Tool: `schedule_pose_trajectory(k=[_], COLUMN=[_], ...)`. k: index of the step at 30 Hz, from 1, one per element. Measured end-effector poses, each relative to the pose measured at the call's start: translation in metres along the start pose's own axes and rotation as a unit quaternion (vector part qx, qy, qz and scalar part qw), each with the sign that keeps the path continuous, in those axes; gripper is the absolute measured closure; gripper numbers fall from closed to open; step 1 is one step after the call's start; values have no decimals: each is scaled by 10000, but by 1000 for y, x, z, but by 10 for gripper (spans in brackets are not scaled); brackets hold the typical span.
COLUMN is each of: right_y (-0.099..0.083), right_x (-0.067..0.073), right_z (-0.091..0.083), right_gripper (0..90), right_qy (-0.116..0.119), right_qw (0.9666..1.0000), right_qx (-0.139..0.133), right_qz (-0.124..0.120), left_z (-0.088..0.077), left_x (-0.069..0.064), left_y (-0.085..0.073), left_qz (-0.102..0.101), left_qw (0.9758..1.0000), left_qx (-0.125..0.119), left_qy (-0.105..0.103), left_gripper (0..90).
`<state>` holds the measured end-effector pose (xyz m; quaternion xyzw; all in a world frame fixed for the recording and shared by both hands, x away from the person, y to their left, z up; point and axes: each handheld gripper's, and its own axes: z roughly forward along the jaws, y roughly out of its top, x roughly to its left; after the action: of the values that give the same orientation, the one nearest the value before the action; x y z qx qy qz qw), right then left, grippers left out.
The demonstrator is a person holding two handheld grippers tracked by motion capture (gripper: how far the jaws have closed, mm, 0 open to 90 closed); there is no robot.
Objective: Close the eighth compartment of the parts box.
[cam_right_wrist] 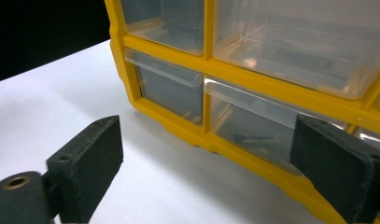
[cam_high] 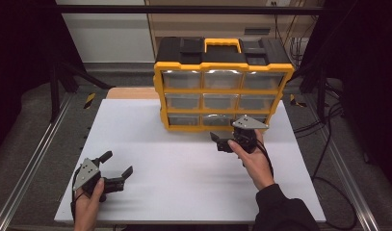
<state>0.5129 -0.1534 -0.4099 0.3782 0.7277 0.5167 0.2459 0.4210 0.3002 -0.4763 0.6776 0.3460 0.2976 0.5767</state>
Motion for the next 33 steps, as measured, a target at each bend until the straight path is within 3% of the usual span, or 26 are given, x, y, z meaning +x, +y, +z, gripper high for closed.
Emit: schedule_pose_trajectory(k=[21,33], right_y=[9,9], right_x=[-2,-9], right_z=[-20,-40], right_gripper=[73,75], right_qy=[-180,-288], right_qw=[9989,9975], right_qx=[-414,-644], right_qz=[-84,-23], left_z=[1,1], left_x=[-4,-4], left_y=[1,1], left_qz=[111,124], left_qw=[9999,9998], left_qx=[-35,-31], left_qy=[-124,-128], left_gripper=[16,16])
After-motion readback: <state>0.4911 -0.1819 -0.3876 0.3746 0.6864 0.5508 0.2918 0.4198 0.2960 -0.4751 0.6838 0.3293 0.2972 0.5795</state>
